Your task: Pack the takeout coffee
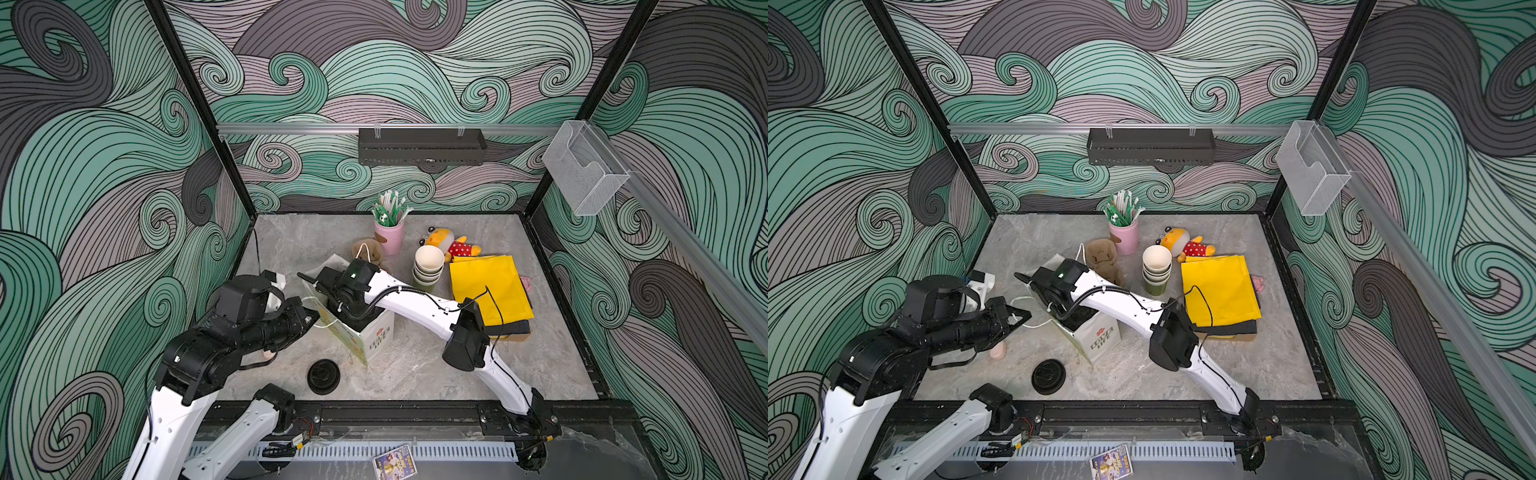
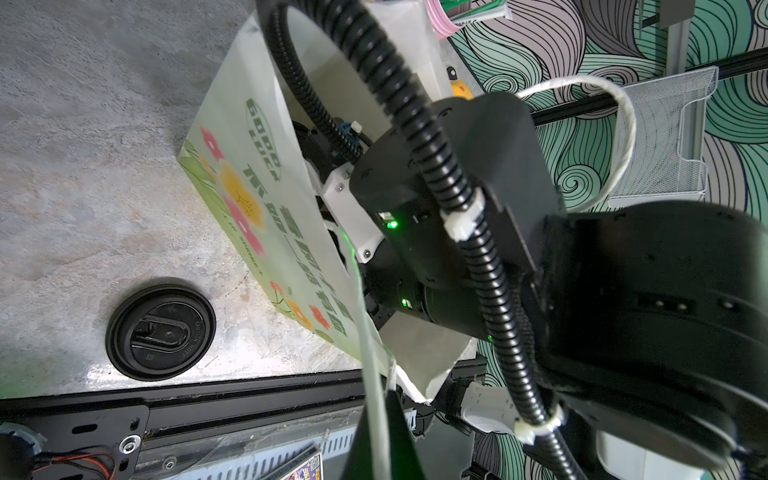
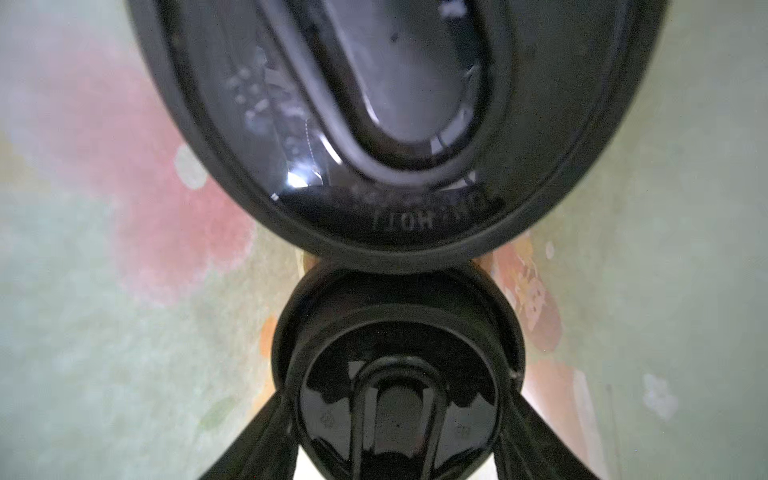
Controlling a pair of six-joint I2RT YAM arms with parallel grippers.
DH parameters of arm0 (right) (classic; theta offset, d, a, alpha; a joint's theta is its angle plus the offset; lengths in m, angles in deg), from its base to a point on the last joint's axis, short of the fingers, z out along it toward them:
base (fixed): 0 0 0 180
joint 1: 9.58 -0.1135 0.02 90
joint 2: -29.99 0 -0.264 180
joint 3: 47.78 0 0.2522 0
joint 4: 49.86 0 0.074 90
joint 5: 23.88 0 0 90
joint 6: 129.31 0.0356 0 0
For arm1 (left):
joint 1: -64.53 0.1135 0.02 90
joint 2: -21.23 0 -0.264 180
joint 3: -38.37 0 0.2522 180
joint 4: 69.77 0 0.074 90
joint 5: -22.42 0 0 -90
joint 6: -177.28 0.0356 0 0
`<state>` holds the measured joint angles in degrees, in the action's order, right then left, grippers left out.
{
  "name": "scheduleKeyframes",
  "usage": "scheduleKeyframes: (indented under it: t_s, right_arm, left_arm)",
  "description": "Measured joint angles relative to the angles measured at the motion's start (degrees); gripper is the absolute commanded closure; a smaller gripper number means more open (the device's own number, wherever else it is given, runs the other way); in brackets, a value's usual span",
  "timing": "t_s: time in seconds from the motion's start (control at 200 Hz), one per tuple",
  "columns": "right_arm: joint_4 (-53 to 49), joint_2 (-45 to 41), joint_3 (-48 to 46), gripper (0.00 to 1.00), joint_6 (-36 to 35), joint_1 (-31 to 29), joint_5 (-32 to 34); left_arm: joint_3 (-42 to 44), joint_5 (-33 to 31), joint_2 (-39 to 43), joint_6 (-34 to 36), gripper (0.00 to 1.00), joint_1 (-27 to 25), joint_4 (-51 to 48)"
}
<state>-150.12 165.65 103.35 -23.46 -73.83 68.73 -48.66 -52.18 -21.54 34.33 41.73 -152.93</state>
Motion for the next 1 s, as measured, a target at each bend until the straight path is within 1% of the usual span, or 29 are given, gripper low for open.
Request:
scheduleKeyframes:
  t_s: [0.74,1.0]
  right_arm:
    - [2.97,0.31,-2.21,0.55,-0.46,0.26,0.07]
    - [4.79,-0.48,-4.76,0.55,-0.46,0.37,0.00]
  left_arm:
    - [0.00,0.00,0.00,0.00,1.00,0.00,0.00]
    - [0.00,0.00,0.00,0.00,1.00,0.00,0.00]
